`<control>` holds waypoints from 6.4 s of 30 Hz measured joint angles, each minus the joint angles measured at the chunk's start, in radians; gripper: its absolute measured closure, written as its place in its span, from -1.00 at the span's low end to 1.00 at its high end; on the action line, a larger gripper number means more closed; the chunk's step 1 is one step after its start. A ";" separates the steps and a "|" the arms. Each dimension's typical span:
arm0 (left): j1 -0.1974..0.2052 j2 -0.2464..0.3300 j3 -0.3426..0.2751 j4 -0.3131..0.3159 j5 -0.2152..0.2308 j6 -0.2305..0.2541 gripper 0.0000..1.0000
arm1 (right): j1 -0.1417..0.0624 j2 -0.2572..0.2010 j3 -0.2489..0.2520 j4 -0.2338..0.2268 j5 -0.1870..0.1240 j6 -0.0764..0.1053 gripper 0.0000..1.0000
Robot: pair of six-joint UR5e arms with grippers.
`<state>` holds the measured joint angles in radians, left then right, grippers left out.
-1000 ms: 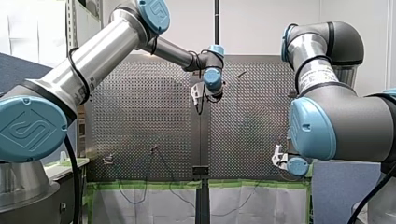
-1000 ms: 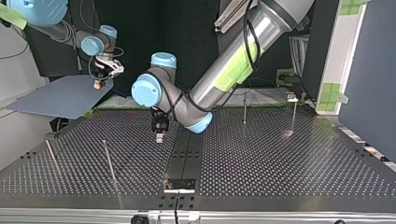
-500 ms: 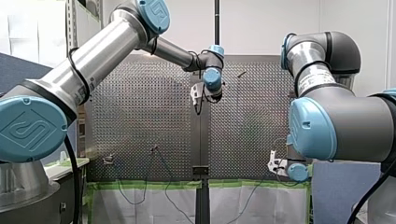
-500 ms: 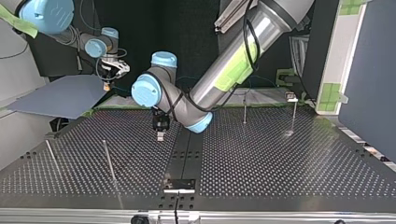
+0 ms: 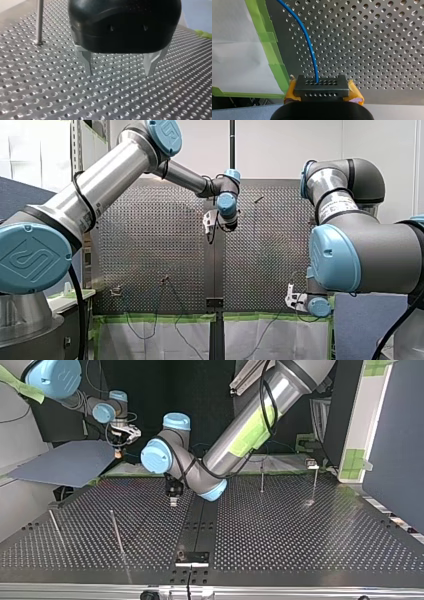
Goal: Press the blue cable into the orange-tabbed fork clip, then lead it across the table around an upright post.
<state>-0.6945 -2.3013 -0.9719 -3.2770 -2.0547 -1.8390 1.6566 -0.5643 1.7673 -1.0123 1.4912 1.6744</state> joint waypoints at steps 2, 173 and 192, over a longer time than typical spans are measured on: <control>0.000 0.000 -0.002 -0.009 0.000 0.001 -1.00 | 0.000 0.000 -0.004 0.006 0.000 0.000 1.00; -0.081 0.127 -0.087 -0.145 0.246 -0.047 -1.00 | 0.028 -0.148 -0.018 0.147 -0.045 -0.019 1.00; -0.076 0.037 -0.088 -0.138 0.266 -0.093 -1.00 | 0.034 -0.188 -0.016 0.165 -0.068 -0.018 1.00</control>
<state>-0.7709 -2.2648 -1.0596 -3.4148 -1.7884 -1.9324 1.6903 -0.7524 1.7517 -0.8472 1.4231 1.6569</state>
